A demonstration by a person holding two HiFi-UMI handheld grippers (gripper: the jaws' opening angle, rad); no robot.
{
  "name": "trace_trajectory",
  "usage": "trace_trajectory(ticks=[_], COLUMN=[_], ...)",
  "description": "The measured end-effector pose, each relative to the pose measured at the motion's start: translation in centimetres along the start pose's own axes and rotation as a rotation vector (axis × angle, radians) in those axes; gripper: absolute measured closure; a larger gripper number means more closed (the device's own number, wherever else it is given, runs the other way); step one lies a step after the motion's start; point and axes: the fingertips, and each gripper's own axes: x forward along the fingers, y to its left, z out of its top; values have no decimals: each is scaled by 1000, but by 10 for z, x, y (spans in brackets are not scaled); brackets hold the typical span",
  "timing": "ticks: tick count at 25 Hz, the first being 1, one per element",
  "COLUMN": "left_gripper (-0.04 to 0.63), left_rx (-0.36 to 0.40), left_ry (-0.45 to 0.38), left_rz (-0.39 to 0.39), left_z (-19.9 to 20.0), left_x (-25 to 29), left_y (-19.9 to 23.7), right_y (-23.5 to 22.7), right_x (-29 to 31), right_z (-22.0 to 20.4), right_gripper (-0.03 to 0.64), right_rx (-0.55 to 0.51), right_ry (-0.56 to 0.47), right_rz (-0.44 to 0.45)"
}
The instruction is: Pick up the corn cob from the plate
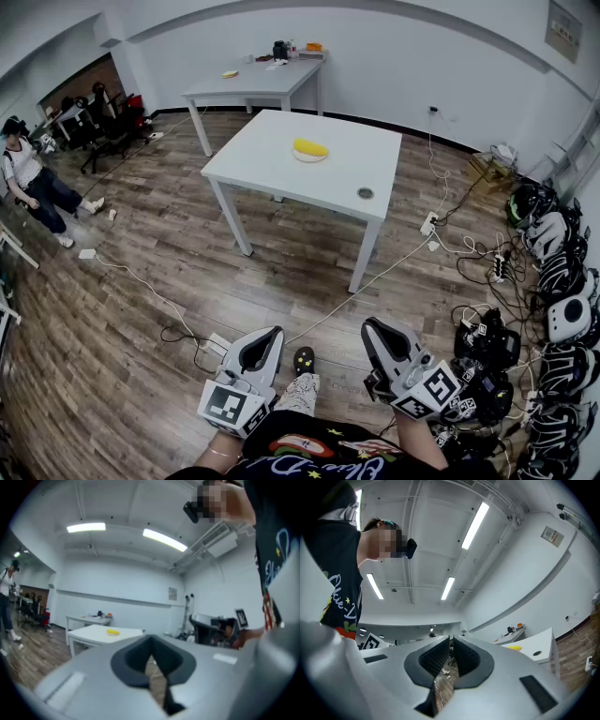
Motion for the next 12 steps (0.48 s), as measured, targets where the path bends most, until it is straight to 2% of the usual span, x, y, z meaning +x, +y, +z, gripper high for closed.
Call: trace_trajectory(ticks=[3,7,12], left_gripper=[598,598,598], left_rx=[-21,31,39], left_ry=[-28,-70,-80], left_rz=[-26,-32,-3], left_z=[1,27,39], left_x=[49,116,163], left_y=[32,94,165], right_y=[-39,-104,-154], right_x=[39,109,192], right_z=[2,10,-2], right_gripper=[600,600,600], right_rx=[-20,-111,-68], right_ry=[4,14,0], right_rz=[1,-22,27])
